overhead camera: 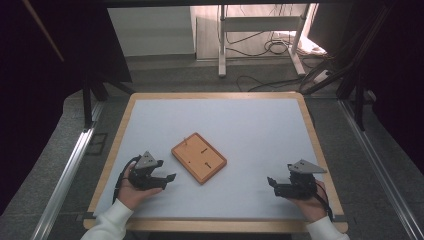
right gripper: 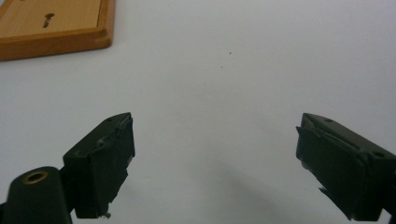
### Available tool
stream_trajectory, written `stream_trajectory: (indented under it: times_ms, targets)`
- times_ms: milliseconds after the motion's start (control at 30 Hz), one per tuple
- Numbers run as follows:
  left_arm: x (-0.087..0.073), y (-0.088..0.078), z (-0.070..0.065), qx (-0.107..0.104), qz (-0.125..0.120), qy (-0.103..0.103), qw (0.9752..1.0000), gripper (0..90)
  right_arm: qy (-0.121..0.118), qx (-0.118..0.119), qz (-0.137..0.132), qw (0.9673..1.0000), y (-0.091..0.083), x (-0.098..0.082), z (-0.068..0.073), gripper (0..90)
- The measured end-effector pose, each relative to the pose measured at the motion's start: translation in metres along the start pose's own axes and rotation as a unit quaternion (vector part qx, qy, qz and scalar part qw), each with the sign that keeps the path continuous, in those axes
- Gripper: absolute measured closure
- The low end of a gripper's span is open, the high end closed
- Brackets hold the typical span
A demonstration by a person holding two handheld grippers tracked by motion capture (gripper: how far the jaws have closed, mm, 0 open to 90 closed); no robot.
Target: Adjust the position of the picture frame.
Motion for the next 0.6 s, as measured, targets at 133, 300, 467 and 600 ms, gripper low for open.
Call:
stream_trajectory:
  times_ms: [133,300,467,600]
  targets:
    - [0.0000,-0.0006,-0.0002,0.002,0.002,0.000,1.0000,27.1,-0.005,0.004,0.005,1.0000,-0.0001,-0.0006,0.0021,13.4]
    - [0.0003,-0.0012,-0.0007,-0.004,0.011,-0.006,0.9999,26.3,-0.017,0.002,0.016,0.9997,-0.0016,-0.0021,0.0065,13.7]
    - [0.0016,-0.0010,-0.0005,-0.009,0.020,-0.002,0.9998,26.1,-0.016,0.004,0.015,0.9997,-0.0020,-0.0012,0.0076,14.2]
    - [0.0015,-0.0005,0.0015,-0.007,0.028,-0.006,0.9996,26.1,-0.019,0.004,0.016,0.9997,-0.0020,-0.0017,0.0082,14.5]
Point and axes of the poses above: each handheld gripper's, and its own axes: y roughly forward along the jaws, x roughly out of its top, z roughly to its left, the point moved 1 cm from there along y, roughly forward along the jaws, and after that the axes turned 3 degrees about -z, right-handed, at the moved point
